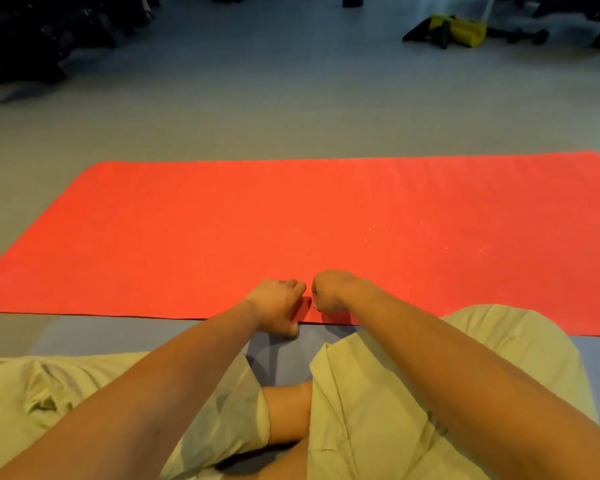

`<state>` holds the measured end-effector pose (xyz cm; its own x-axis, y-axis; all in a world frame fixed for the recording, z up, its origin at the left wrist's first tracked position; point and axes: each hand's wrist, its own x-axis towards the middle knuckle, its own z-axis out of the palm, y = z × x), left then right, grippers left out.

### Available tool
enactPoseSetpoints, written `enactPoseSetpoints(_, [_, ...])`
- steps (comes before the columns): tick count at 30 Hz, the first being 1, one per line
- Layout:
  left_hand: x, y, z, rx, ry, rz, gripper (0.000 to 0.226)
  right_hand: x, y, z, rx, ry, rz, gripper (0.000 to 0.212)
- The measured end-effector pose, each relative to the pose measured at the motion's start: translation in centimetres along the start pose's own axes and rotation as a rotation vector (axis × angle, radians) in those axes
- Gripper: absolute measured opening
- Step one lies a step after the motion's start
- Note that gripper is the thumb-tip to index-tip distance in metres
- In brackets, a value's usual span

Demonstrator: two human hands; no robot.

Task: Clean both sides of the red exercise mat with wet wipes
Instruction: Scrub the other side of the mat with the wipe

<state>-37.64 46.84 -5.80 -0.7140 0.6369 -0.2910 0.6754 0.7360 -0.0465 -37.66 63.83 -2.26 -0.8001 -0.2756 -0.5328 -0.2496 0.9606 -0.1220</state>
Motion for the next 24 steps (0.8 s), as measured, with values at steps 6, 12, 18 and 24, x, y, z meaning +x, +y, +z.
enactPoseSetpoints(6, [-0.7, 0.1, -0.7, 0.058, 0.063, 0.065, 0.043, -1.9, -0.9, -1.5, -0.019, -0.009, 0.017, 0.03])
enactPoseSetpoints(12, [-1.7, -1.9, -3.2, 0.195, 0.049, 0.03, 0.027, -2.6, -1.8, -0.1, -0.257, 0.037, 0.078, 0.023])
enactPoseSetpoints(18, [-0.9, -2.0, -7.9, 0.317, 0.003, 0.034, 0.026, -3.2, -2.5, -0.5, -0.333, 0.261, 0.09, 0.021])
enactPoseSetpoints(24, [-3.1, -5.7, -8.7, 0.385, -0.015, -0.056, 0.033, -1.4, -5.8, 0.3, -0.296, 0.436, 0.023, 0.028])
